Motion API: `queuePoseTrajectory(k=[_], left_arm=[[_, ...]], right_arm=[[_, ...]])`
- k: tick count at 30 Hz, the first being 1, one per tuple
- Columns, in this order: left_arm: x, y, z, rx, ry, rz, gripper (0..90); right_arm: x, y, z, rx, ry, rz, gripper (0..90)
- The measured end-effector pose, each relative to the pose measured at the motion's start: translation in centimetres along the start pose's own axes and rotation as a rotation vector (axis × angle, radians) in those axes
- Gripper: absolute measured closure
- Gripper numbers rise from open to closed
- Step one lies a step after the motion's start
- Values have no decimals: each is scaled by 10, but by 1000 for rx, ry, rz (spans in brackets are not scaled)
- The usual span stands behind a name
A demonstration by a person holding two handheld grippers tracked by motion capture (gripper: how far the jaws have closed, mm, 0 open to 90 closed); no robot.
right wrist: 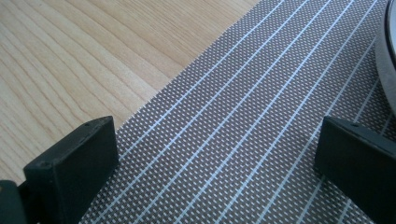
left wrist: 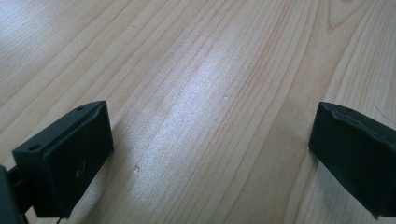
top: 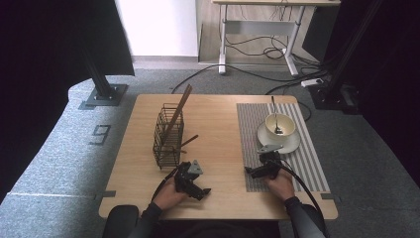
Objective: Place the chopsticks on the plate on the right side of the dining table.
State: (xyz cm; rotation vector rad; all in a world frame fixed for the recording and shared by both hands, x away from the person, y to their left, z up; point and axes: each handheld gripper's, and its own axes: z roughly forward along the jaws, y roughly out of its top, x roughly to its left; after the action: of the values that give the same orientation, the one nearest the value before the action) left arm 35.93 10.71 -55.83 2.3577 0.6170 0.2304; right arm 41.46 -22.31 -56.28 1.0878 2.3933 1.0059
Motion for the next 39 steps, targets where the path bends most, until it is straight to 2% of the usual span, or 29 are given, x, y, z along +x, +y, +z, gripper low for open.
queuePoseTrajectory(k=[28,39], left_arm=[[0,0,0,0,0,1,0],[0,0,0,0,0,1,0]], right_arm=[[0,0,0,1,0,0,0],[2,3,-3,7,5,-23,0]])
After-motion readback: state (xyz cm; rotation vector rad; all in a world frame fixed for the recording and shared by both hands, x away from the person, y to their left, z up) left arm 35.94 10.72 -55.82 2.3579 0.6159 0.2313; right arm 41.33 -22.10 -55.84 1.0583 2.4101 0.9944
